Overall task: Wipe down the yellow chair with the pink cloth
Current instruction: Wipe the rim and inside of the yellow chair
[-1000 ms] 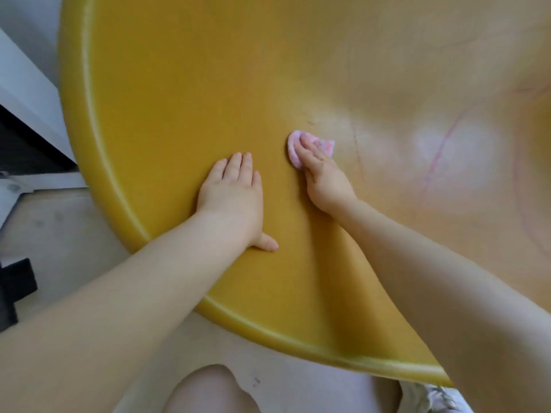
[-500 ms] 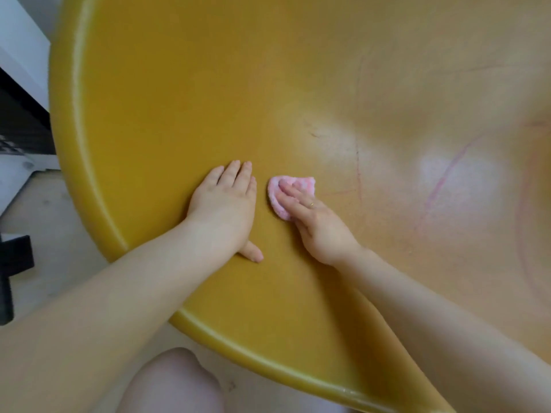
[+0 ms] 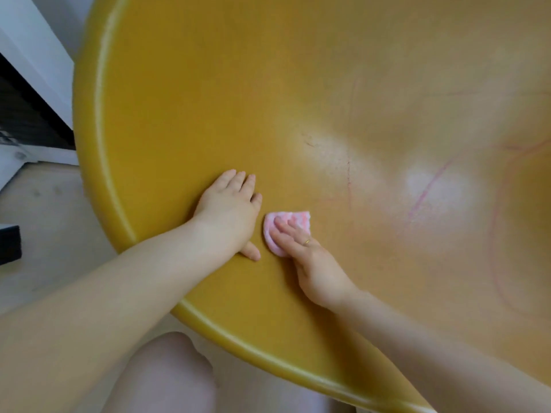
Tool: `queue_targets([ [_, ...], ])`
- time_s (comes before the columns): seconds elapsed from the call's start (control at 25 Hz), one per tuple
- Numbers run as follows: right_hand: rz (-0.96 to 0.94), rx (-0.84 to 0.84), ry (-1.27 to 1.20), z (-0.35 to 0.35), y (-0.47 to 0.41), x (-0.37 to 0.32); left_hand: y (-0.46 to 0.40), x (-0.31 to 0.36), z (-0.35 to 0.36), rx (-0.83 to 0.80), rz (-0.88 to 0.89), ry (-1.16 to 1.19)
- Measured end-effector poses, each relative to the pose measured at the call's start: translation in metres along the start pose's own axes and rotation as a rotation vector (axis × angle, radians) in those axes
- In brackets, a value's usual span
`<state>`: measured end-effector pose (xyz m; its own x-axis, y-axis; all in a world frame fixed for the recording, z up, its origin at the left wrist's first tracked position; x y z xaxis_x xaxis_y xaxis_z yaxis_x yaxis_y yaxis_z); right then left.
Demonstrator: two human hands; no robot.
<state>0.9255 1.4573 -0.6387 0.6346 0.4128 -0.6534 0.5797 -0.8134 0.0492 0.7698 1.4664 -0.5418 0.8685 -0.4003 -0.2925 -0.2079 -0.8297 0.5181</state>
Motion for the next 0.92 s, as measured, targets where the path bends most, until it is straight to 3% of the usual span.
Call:
queue_targets([
  [0.12, 0.006, -0.016, 0.099, -0.020, -0.015, 0.012, 0.000, 0.004, 0.001, 0.017, 0.067, -0.016],
  [0.24, 0.305, 0.087, 0.189, -0.054, -0.071, 0.043, -0.001, 0.006, 0.004, 0.007, 0.070, -0.004],
  [0.32, 0.410, 0.156, 0.215, -0.069, -0.094, 0.057, -0.003, 0.006, 0.005, 0.006, 0.071, 0.006],
  [0.44, 0.293, 0.173, 0.178, -0.051, -0.074, 0.049, -0.004, 0.006, 0.005, 0.004, 0.075, 0.036],
  [0.68, 0.045, 0.025, 0.179, -0.021, -0.012, 0.016, -0.006, 0.007, 0.006, 0.008, 0.087, 0.041],
  [0.92, 0.333, 0.182, 0.358, -0.059, -0.102, 0.076, -0.006, 0.006, 0.006, 0.008, 0.089, 0.046],
])
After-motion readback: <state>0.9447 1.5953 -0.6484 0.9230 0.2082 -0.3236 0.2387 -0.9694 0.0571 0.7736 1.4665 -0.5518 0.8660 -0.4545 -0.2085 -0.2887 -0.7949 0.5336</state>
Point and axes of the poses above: each hand's wrist, its own y-axis away from the middle knuckle, its own z-axis out of the palm, x = y × z, the point moved 1 cm from there along -y, towards the middle knuckle, and after that the axes turned 10 degrees about z, right-handed, at the moved point
